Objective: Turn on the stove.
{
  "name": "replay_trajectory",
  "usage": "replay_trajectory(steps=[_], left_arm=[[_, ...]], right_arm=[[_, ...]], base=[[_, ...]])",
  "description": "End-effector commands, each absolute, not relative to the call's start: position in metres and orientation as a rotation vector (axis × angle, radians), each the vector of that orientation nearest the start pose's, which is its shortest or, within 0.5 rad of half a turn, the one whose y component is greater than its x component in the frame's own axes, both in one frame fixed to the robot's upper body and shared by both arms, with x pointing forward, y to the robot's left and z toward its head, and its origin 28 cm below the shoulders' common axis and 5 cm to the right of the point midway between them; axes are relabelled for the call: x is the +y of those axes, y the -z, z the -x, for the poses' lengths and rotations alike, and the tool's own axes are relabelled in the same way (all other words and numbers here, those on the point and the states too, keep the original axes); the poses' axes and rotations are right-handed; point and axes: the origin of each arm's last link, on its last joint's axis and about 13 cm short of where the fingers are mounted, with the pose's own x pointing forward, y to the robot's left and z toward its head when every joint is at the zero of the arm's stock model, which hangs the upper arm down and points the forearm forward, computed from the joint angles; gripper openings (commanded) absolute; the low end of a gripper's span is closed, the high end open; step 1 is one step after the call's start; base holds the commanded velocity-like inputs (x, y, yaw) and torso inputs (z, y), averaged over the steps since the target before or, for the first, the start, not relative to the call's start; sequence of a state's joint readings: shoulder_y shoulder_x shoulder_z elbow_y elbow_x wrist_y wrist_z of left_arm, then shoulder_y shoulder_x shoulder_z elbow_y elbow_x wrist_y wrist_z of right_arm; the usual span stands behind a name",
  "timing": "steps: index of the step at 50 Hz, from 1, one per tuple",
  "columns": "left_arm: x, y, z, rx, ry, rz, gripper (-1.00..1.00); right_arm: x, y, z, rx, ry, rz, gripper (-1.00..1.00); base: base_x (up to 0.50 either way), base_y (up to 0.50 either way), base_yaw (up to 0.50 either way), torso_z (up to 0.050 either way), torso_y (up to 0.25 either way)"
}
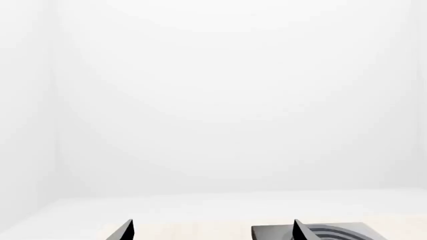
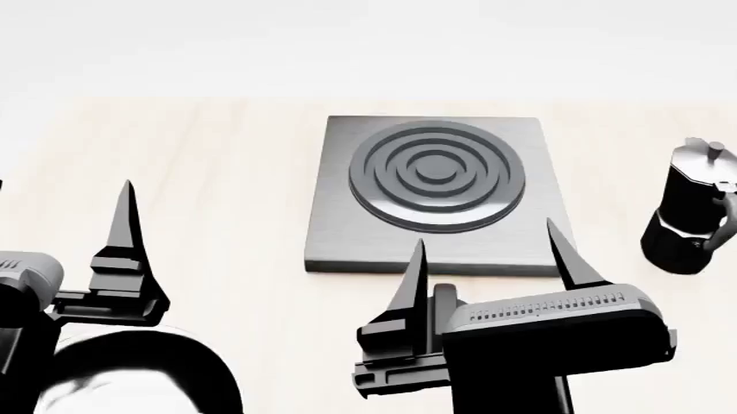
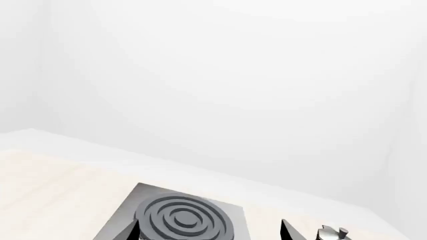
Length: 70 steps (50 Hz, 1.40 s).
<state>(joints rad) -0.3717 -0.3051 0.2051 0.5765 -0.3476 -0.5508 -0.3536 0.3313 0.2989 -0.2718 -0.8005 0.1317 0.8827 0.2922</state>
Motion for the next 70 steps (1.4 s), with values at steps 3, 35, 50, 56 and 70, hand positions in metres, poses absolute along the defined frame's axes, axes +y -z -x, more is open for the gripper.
replay_trajectory(steps=[3,35,50,56,70], left_arm=[[0.205,-0.170,-0.243,-0.309,0.025,-0.021,1.00],[0.205,-0.171,-0.242,-0.312,0.025,-0.023,1.00],[0.206,-0.169,-0.243,-0.310,0.020,-0.031,1.00],[0.206,-0.170,-0.243,-0.309,0.020,-0.030,1.00],[0.206,-0.170,-0.243,-0.309,0.021,-0.025,1.00]], right_arm=[[-0.092,-0.170,-0.213,-0.215,-0.023,0.245,1.00],[-0.092,-0.160,-0.224,-0.142,-0.012,0.205,1.00],[-0.090,-0.151,-0.232,-0.033,-0.006,0.247,1.00],[-0.090,-0.147,-0.236,0.017,0.024,0.246,1.00],[-0.090,-0.141,-0.239,0.150,0.002,0.200,1.00]], base=[[0.17,0.00,0.00,0.000,0.005],[0.10,0.00,0.00,0.000,0.000],[0.00,0.00,0.00,0.000,0.000],[0.00,0.00,0.00,0.000,0.000],[0.00,0.00,0.00,0.000,0.000]])
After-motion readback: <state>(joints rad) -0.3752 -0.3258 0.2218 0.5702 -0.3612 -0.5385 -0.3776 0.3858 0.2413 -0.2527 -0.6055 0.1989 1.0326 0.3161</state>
